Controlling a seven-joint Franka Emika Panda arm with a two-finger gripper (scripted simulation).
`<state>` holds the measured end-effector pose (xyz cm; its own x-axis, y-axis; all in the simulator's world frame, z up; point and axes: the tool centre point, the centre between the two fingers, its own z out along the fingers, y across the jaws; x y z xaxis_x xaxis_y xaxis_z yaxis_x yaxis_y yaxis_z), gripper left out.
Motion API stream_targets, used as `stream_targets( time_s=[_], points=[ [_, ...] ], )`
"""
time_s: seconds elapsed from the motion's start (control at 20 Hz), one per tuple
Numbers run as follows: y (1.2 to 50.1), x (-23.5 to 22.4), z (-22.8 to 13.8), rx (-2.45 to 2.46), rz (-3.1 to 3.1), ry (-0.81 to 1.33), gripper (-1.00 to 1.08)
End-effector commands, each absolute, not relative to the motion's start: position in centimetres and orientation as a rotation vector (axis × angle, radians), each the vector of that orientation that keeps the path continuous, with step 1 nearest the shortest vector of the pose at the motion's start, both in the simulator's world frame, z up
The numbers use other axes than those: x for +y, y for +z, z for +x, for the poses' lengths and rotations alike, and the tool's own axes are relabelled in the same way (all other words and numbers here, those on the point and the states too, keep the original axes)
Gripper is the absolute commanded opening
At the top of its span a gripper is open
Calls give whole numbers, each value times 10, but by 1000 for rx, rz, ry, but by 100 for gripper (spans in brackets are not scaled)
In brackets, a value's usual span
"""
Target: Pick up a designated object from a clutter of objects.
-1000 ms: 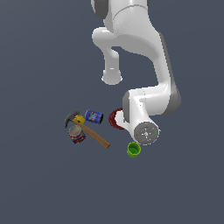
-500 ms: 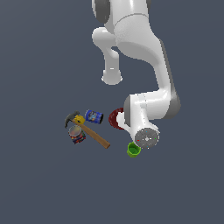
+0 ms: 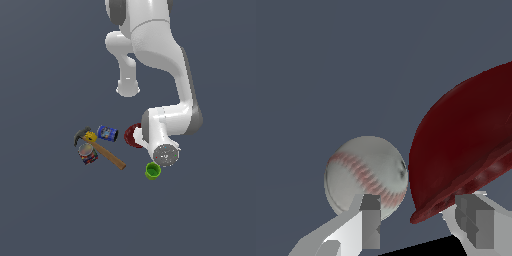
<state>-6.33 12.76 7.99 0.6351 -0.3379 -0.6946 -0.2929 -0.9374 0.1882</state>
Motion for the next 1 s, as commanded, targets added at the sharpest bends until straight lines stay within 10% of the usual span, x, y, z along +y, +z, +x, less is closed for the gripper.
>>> stream_targets(
  time_s=[0.0,0.3,0.35,0.95],
  points=[
    [76,128,-68,-539,2788,-1203,28],
    [74,129,-69,-539,2787,-1204,28],
    [74,129,-69,-539,2787,-1204,-100],
    [76,130,-67,-540,2792,-1198,-100]
  ],
)
